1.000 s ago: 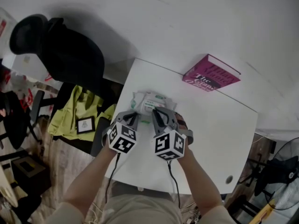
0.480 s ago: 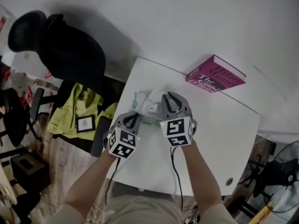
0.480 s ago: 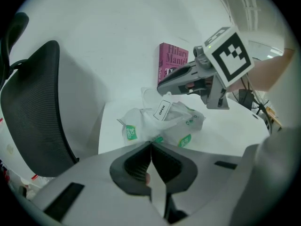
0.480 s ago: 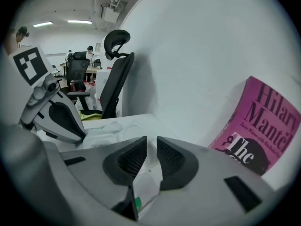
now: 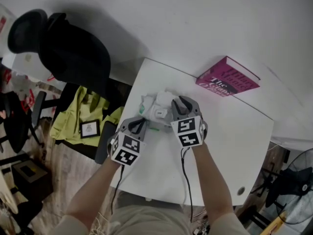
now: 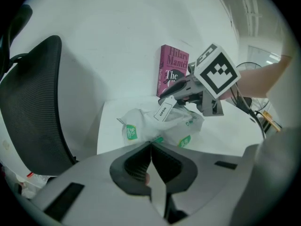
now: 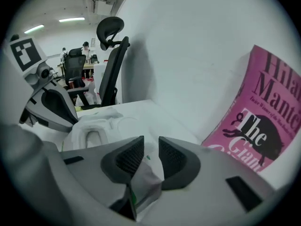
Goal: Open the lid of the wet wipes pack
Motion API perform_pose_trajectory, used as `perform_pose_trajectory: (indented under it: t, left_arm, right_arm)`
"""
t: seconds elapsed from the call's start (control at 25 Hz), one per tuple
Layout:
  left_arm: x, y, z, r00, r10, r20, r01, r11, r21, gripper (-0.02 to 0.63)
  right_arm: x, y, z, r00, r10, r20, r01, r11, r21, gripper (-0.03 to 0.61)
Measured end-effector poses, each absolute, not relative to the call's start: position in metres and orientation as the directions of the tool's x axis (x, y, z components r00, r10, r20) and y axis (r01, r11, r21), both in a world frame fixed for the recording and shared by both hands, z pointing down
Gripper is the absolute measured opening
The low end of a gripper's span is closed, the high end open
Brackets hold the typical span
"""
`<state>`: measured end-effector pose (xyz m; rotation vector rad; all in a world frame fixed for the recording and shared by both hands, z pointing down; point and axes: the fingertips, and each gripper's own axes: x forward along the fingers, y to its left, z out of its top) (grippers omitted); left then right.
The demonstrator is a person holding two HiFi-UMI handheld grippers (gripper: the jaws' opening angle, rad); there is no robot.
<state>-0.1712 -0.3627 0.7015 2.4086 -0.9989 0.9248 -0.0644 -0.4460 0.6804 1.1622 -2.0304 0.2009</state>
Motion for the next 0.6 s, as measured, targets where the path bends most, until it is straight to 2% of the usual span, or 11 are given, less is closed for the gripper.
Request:
perform_pose_trajectory:
  t: [0.12, 0.28, 0.36, 0.6]
  left_arm:
    - [-0.172, -0.364, 0.701, 0.532, -0.489, 0.691, -0.74, -0.666, 0.099, 0.026]
    - [-0.183, -0.366, 0.692, 0.538, -0.519, 0.665, -0.805, -0.551, 0.221, 0.026]
    - [-0.19, -0.366, 0.683, 0.532, -0.54, 0.652, -0.818, -0.526, 0.232, 0.026]
    - [-0.202, -0.364, 0.635, 0.533, -0.582, 0.614, -0.824, -0.523, 0.219, 0.026]
  right_arm:
    - [-0.062, -0.448, 0.681, -0.289, -0.668, 0.686, -0.807, 0.555, 0.201, 0.115]
    - [-0.06, -0.443, 0.665, -0.312, -0.681, 0.663, -0.834, 0.531, 0.153, 0.115]
    - [-0.06, -0.436, 0.65, -0.333, -0.69, 0.643, -0.842, 0.524, 0.127, 0.115]
    - [-0.066, -0.41, 0.586, -0.413, -0.716, 0.563, -0.846, 0.531, 0.054, 0.061]
